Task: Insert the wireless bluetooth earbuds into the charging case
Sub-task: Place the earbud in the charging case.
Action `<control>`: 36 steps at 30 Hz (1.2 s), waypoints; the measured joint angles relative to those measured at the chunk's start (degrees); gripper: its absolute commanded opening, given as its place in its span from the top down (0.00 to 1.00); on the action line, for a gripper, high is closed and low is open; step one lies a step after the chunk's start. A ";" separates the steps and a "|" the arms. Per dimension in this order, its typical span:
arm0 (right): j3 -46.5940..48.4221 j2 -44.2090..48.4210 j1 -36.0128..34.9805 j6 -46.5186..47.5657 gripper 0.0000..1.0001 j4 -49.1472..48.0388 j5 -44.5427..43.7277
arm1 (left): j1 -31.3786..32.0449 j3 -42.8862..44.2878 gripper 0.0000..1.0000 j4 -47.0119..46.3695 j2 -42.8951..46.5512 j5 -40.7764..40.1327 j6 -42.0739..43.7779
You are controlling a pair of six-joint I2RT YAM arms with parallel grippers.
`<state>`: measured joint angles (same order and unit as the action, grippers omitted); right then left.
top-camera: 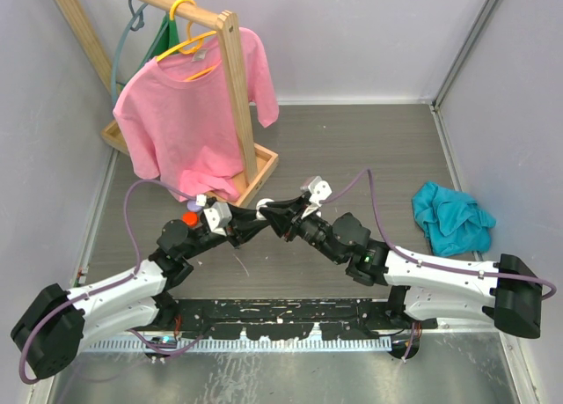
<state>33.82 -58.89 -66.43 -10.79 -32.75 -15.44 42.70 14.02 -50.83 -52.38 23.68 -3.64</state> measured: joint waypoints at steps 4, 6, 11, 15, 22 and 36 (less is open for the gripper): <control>-0.11 0.02 -0.22 0.04 0.80 0.15 0.00 | 0.00 0.00 1.00 -0.02 0.17 -0.13 -0.04; -0.11 0.02 -0.24 0.07 0.77 0.28 0.02 | 0.00 0.00 1.00 -0.02 0.17 -0.15 -0.04; -0.11 0.02 -0.26 0.04 0.65 0.96 0.04 | 0.00 0.00 1.00 -0.02 0.20 -0.13 -0.07; -0.11 0.04 -0.26 -0.07 0.52 1.70 0.04 | 0.00 0.00 1.00 -0.04 0.26 -0.13 -0.07; 0.26 1.79 -0.26 0.15 0.42 5.73 -0.07 | 0.00 -0.07 1.00 -0.39 0.26 -0.55 0.00; 14.51 2.19 0.83 0.63 0.36 29.66 -8.50 | 0.00 -3.41 1.00 1.77 5.75 -3.72 2.64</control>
<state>48.34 -56.71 -65.60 -10.15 -3.09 -23.94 42.70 10.61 -49.06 -46.63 19.97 -0.99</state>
